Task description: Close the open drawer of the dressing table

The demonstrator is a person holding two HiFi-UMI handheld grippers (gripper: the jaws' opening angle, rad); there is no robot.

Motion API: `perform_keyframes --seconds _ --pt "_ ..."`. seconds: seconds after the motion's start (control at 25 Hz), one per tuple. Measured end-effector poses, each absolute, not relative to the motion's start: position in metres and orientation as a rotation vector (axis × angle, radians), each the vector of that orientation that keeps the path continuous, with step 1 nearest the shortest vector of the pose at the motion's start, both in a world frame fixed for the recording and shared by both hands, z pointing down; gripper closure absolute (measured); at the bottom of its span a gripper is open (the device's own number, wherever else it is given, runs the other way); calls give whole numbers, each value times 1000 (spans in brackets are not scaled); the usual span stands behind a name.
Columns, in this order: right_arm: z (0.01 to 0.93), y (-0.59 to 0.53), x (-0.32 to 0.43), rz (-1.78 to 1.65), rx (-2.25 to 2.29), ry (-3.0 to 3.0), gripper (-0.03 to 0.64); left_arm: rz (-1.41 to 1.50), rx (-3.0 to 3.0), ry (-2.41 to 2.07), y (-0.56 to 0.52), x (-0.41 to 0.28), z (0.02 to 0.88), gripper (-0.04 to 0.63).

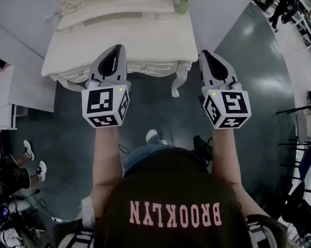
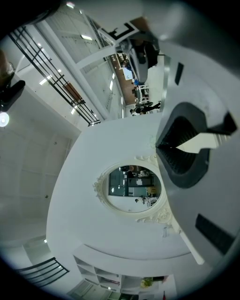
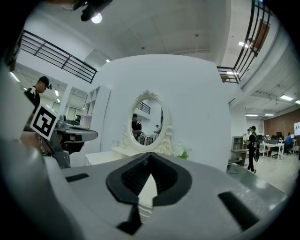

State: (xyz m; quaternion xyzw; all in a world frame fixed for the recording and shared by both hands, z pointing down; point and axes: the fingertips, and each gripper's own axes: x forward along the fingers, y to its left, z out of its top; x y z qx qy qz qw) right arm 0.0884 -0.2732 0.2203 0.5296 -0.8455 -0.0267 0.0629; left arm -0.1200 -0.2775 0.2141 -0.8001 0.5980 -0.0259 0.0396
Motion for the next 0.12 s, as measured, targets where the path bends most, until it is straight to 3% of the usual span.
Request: perform_keyframes --seconds 0.12 --pt "216 -274 88 -100 1613 -2557 620 -79 -2450 1832 -278 -123 212 589"
